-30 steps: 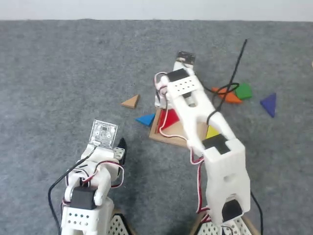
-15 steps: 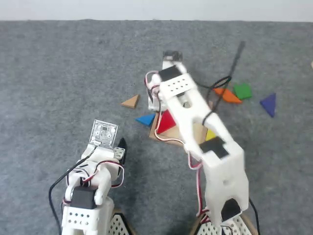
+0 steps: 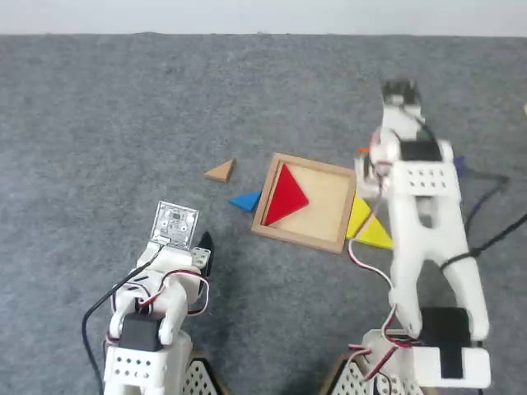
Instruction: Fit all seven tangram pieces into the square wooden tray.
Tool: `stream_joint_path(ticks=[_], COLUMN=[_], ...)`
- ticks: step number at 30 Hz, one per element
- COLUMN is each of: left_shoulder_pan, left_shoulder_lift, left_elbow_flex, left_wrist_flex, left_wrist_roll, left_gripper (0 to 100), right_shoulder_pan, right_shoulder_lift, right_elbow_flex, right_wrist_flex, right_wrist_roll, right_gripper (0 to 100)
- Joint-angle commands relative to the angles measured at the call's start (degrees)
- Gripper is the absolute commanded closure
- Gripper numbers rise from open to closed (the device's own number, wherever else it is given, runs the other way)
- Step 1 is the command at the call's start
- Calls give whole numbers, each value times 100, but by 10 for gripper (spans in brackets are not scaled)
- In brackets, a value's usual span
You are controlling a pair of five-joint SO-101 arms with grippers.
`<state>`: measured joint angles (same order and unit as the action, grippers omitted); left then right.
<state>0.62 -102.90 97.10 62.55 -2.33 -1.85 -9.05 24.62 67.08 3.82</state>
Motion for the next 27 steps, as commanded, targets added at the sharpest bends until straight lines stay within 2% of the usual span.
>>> stream_joint_path(ticks=[1, 4, 11, 21, 27], left_shoulder_pan=[35, 35, 35, 35, 35], left_shoulder_lift=[-79, -79, -79, -79, -79], left_elbow_flex=[-66, -66, -66, -66, -66], left_wrist_flex=[18, 18, 18, 18, 18], left_wrist_roll=[44, 44, 44, 44, 44], left_gripper=[892, 892, 892, 892, 892], right_shoulder_pan=[171, -66, -374, -804, -593], right_shoulder_lift=[-356, -259, 180, 927, 954], right_elbow_flex=[756, 905, 923, 923, 941], right_wrist_flex=[-593, -602, -927, -1051, -1095], right_wrist_roll=[897, 1116, 1099, 1371, 1398], right_gripper=[850, 842, 719, 716, 716])
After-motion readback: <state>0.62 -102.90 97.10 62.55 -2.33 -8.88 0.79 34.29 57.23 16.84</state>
